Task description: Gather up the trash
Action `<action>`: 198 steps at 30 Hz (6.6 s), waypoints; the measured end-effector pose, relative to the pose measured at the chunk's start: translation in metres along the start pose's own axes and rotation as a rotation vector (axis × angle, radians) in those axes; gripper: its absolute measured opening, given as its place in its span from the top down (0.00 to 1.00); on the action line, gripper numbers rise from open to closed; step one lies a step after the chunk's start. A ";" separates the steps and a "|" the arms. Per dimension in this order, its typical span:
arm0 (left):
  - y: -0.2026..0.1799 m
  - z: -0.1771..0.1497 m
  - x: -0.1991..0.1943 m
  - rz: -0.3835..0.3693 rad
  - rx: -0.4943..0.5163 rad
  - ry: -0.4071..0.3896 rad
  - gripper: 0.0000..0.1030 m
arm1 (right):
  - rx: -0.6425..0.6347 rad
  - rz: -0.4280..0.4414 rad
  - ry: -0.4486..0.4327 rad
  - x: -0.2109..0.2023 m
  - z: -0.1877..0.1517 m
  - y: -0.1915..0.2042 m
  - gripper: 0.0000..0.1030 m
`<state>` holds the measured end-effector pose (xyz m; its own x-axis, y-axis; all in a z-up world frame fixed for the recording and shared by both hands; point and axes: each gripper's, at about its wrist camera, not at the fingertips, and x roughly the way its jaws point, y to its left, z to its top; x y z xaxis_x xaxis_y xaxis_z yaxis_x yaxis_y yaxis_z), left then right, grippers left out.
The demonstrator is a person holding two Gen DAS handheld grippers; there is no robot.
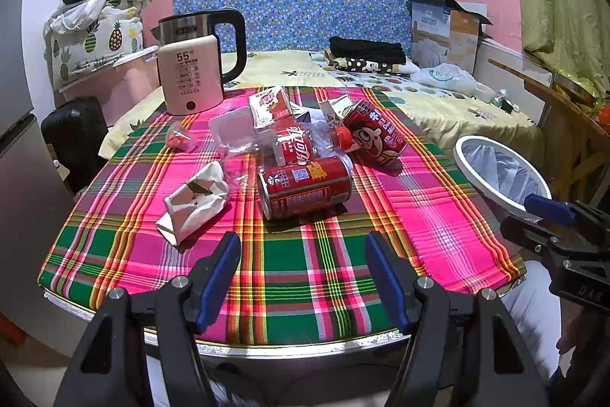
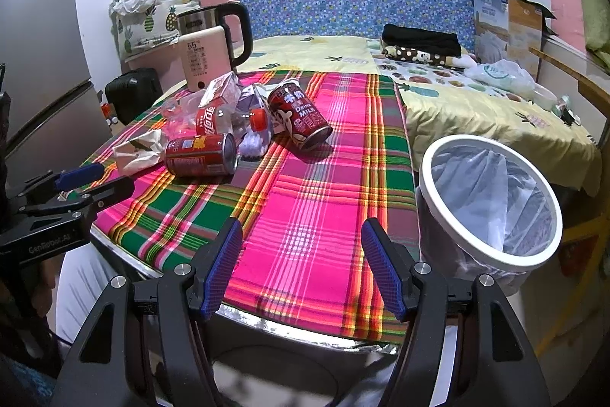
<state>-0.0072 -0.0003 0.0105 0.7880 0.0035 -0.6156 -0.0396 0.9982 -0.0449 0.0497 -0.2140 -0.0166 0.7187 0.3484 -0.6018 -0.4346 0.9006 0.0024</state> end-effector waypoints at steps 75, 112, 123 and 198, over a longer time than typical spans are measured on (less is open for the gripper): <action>0.080 0.036 0.046 0.063 -0.067 -0.010 0.90 | -0.043 0.145 0.099 0.089 0.064 -0.026 0.46; -0.106 0.091 0.076 -0.368 0.182 -0.013 0.90 | 0.213 -0.061 -0.053 0.019 0.031 -0.133 0.47; -0.187 0.093 0.111 -0.524 0.281 0.059 0.90 | 0.309 -0.184 -0.023 0.007 0.007 -0.175 0.47; -0.021 0.052 0.078 -0.179 0.046 0.022 0.60 | 0.105 0.070 0.045 0.041 0.030 -0.051 0.45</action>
<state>0.0874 -0.0174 0.0044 0.7664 -0.1755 -0.6179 0.1287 0.9844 -0.1199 0.1173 -0.2375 -0.0171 0.6625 0.4012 -0.6325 -0.4220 0.8976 0.1273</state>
